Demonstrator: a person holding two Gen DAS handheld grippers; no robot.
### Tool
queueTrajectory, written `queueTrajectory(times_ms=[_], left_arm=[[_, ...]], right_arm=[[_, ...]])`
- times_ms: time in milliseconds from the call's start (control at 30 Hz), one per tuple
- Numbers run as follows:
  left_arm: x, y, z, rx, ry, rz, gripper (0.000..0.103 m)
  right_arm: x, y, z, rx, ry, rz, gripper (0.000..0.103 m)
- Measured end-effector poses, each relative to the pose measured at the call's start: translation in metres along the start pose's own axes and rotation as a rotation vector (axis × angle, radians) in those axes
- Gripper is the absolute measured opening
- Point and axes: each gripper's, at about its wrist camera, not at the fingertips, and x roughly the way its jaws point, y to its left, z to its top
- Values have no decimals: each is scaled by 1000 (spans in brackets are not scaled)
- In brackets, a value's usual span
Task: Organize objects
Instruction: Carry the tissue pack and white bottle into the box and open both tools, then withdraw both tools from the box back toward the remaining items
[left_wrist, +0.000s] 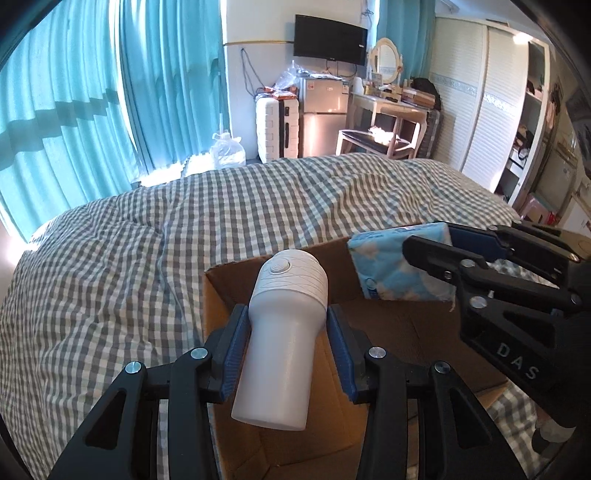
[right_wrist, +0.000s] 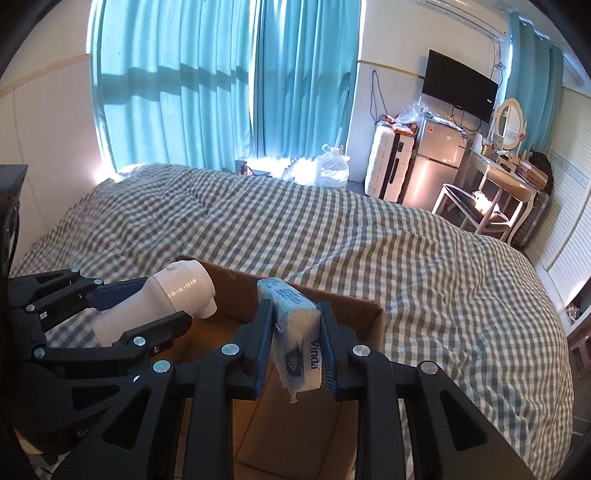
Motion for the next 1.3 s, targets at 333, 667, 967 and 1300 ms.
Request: queueTrajectory(times_ms=[333,667,967,1300], left_arm=[[20,-8,-11,28,-6,-18,44],[35,1,-17,3,40,-21,46],[0,-2,-15,-3,-41,-10,89],[-70,2,-10,-3,-76,19,89]], right_arm=[[28,-6,-16,10,32,3,24],[23,-12,-18,51,28,0,33],[-24,-16,-10,78,-23,-43,57],[-114,-19,-5,84,-110,-52,57]])
